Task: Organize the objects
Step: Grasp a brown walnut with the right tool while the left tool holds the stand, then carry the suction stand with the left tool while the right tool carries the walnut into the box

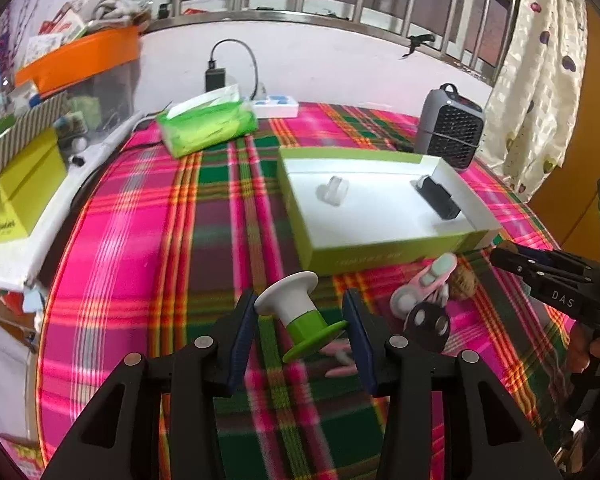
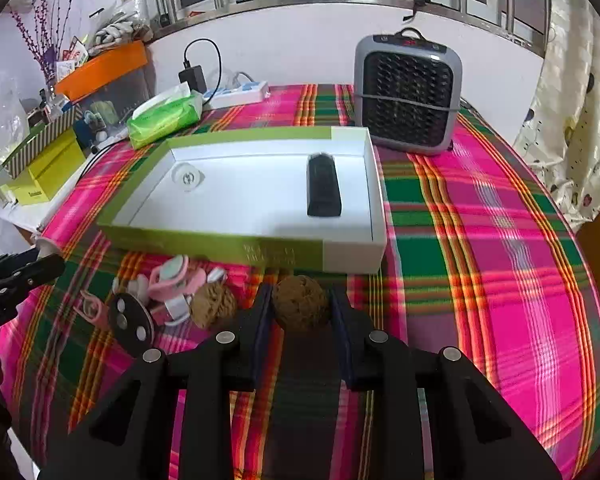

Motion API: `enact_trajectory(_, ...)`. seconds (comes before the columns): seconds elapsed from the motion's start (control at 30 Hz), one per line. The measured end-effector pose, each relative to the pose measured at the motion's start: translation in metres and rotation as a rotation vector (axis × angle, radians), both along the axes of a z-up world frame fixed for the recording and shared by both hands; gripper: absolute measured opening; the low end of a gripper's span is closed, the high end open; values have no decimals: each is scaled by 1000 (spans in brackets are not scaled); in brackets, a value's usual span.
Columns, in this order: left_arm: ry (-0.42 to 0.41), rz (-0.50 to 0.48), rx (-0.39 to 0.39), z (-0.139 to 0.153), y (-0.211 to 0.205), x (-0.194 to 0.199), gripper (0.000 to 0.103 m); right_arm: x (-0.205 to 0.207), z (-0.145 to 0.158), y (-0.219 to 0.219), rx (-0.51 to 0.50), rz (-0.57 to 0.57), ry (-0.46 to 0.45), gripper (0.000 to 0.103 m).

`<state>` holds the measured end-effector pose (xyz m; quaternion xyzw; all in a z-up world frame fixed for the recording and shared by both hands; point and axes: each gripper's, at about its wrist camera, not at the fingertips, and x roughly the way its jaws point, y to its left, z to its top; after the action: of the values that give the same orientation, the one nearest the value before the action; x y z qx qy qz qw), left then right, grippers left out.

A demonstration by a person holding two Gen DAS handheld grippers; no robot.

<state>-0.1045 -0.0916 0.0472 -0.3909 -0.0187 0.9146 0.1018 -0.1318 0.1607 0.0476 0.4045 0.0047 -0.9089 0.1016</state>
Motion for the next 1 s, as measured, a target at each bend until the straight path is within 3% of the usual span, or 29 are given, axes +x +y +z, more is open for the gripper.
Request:
enact_trajectory(0.4,1,-60,24,8,23,-41,42,-37,24,-9,-20,56,32,29)
enact_trajectory(1.0,-28,-88,-1,-6,50,-101,42,-118,8,-29,-31,96,-35,29)
